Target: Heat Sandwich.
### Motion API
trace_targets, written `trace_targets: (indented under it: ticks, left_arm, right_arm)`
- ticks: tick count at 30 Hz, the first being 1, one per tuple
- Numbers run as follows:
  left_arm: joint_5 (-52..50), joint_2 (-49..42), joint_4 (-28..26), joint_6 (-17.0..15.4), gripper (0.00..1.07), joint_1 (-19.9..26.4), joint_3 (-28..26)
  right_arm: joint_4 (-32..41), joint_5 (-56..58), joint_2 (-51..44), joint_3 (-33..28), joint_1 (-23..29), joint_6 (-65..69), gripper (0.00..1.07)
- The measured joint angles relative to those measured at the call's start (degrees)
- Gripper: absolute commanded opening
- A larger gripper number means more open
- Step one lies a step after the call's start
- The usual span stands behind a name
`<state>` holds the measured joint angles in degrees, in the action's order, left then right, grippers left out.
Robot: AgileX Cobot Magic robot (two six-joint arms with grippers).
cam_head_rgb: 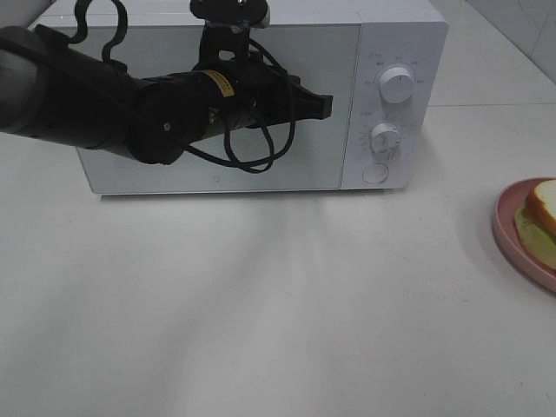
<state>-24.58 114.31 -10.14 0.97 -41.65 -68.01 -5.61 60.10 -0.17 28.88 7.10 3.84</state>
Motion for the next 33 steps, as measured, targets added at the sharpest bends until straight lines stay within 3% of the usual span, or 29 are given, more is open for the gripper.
trace_targets:
  ticks: [9,15,16,17,18,20,21,29,33]
  left_arm:
    - [-0.06,-5.10,0.06,0.00,0.00,-2.64,7.45]
    - [1.55,-10.77,0.00,-0.17,0.03,-4.30,15.18]
    - [3.32,-12.78,0.00,-0.17,0.10,-4.93,17.02]
    - [4.47,-13.75,0.00,-0.17,0.37,-5.10,17.88]
    - [4.47,-13.75,0.00,-0.17,0.37,-5.10,17.88]
    - [6.93,-15.76,0.00,-0.17,0.72,-5.33,19.25]
    - [10.03,-17.53,0.00,-0.17,1.03,-5.33,20.34]
    - [26.24,-24.12,0.69,-0.17,1.01,-5.33,20.97]
    - [36.15,-27.22,1.09,-2.01,1.01,-5.33,20.97]
  right_arm:
    - [0.00,0.00,0.00,0.00,0.00,0.00,0.76]
    - [0.00,0.00,0.00,0.00,0.00,0.00,0.76]
    - [0.00,0.00,0.00,0.00,0.00,0.00,0.76]
    - [0.00,0.00,0.00,0.00,0.00,0.00,0.76]
    - [0.00,0.00,0.00,0.00,0.00,0.00,0.76]
    - [0.00,0.00,0.00,0.00,0.00,0.00,0.76]
    - [0.00,0.00,0.00,0.00,0.00,0.00,0.76]
    - [0.00,0.00,0.00,0.00,0.00,0.00,0.76]
    - [0.00,0.00,0.00,0.00,0.00,0.00,0.76]
